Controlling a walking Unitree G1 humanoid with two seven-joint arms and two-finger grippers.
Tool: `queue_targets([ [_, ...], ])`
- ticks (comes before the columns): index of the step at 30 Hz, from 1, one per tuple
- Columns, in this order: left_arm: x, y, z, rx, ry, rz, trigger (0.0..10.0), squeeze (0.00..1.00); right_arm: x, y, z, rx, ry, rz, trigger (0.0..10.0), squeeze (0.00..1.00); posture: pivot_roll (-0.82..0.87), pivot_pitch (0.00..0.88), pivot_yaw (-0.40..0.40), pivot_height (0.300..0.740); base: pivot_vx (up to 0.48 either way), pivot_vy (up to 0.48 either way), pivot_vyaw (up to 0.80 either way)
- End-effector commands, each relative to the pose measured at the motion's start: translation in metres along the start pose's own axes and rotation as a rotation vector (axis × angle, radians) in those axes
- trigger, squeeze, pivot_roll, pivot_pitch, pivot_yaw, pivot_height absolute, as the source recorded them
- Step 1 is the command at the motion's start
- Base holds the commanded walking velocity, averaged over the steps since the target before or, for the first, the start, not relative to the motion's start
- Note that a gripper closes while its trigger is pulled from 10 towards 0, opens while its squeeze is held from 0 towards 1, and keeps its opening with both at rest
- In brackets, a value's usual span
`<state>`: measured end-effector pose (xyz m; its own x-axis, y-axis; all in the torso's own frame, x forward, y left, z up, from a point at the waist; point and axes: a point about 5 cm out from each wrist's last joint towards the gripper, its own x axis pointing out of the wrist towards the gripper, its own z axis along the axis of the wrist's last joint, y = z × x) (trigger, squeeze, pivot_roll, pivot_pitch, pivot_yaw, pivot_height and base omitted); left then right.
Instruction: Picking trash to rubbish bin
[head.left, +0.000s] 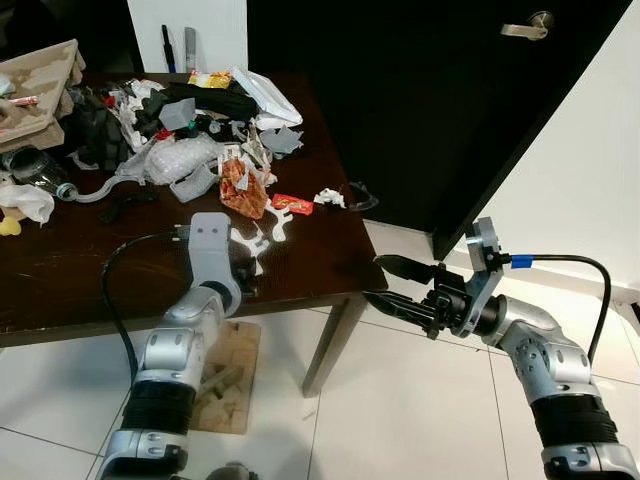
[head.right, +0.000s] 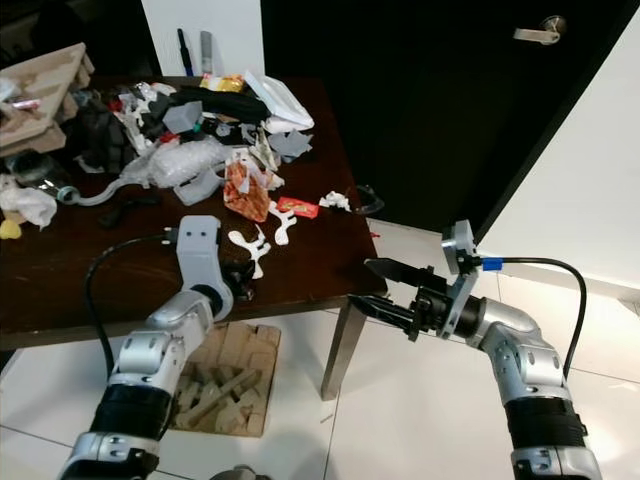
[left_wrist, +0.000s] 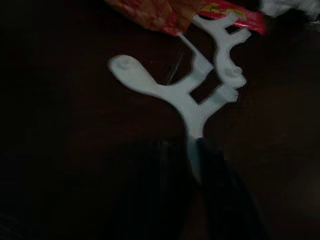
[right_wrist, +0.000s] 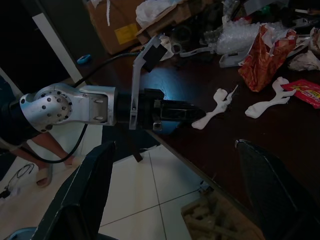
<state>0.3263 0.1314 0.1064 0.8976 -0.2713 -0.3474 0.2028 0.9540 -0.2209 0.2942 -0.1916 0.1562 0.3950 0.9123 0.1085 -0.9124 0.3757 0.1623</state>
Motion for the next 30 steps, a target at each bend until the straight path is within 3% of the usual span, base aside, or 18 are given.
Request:
queue_targets([
  [1,-0.002,0.000,-0.054,-0.070,0.236,0.014,0.0,0.00,-0.003,0.000,0.001,-0.019,0.025,-0.007,10.0,0.00,0.13,0.151,-0.069,0.740,0.000,0.000,0.00],
  [12,-0.003,0.003,-0.054,-0.080,0.231,0.015,0.0,0.00,0.000,0.000,0.000,-0.016,0.022,-0.001,10.0,0.00,0.14,0.149,-0.072,0.740,0.000,0.000,0.00],
  [15,-0.002,-0.002,-0.040,-0.053,0.145,-0.024,0.0,0.00,0.002,0.000,0.002,-0.013,0.006,0.003,10.0,0.00,0.15,0.146,-0.073,0.740,0.000,0.000,0.00],
  [18,-0.003,-0.016,-0.009,0.007,-0.014,-0.096,0.0,0.00,0.002,-0.001,0.004,-0.010,-0.022,0.009,10.0,0.00,0.15,0.146,-0.073,0.740,0.000,0.000,0.00],
  [23,-0.006,-0.024,0.005,0.059,-0.053,-0.111,0.0,0.00,0.003,-0.001,0.007,-0.009,-0.037,0.013,10.0,0.00,0.15,0.145,-0.075,0.740,0.000,0.000,0.00],
  [25,-0.010,-0.035,0.022,0.124,-0.095,-0.126,0.0,0.00,0.005,-0.001,0.009,-0.008,-0.052,0.021,10.0,0.00,0.16,0.144,-0.075,0.740,0.000,0.000,0.00],
  [30,-0.013,-0.042,0.031,0.165,-0.128,-0.128,0.0,0.00,0.006,0.000,0.009,-0.004,-0.066,0.028,10.0,0.00,0.16,0.143,-0.075,0.740,0.000,0.000,0.00],
])
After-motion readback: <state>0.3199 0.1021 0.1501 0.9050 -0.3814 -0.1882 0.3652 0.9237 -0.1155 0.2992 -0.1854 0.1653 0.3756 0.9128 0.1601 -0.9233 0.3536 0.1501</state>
